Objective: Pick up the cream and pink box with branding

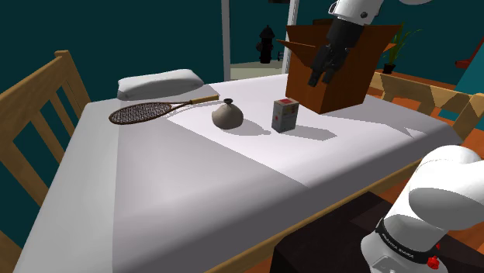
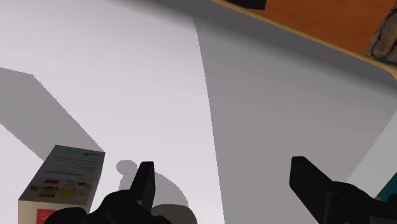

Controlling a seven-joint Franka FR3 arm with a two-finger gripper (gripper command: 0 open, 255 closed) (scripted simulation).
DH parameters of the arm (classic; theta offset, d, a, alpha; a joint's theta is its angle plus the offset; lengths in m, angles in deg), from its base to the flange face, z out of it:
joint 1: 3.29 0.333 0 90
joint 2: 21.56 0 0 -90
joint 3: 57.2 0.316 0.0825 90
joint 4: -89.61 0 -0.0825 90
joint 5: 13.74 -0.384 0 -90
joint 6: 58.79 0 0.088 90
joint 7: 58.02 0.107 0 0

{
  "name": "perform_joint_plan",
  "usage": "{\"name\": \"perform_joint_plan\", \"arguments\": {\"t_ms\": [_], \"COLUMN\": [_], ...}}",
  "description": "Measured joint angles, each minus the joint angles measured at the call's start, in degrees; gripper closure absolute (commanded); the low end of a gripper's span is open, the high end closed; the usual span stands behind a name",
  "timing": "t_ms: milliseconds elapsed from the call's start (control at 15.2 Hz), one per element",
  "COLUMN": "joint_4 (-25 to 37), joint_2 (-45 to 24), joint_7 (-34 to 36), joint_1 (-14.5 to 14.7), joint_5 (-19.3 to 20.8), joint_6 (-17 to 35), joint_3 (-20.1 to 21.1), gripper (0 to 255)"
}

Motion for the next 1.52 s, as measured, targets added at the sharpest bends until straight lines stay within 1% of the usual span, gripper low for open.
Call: {"name": "perform_joint_plan", "arguments": {"t_ms": [66, 198, 528, 858, 1188, 1254, 1386, 1518], "joint_4": [0.00, -0.44, 0.95, 2.95, 9.66, 12.01, 15.18, 19.74], "joint_2": [0.00, -1.18, -8.31, -16.77, -28.52, -31.99, -36.79, -42.39], "joint_7": [0.00, -3.25, -17.03, -30.92, -46.18, -49.58, -55.15, -61.19], "joint_1": [0.00, 0.47, 2.43, 5.18, 8.04, 8.67, 9.57, 9.91], "joint_5": [0.00, 0.67, 2.97, 3.42, 1.43, 0.31, -1.50, -3.85], "joint_6": [0.00, 1.18, 5.14, 9.65, 12.11, 12.58, 12.80, 12.13], "joint_3": [0.00, -1.70, -8.98, -15.28, -21.88, -23.30, -24.73, -26.16], "gripper": [0, 0, 0, 0, 0, 0, 0, 0]}}
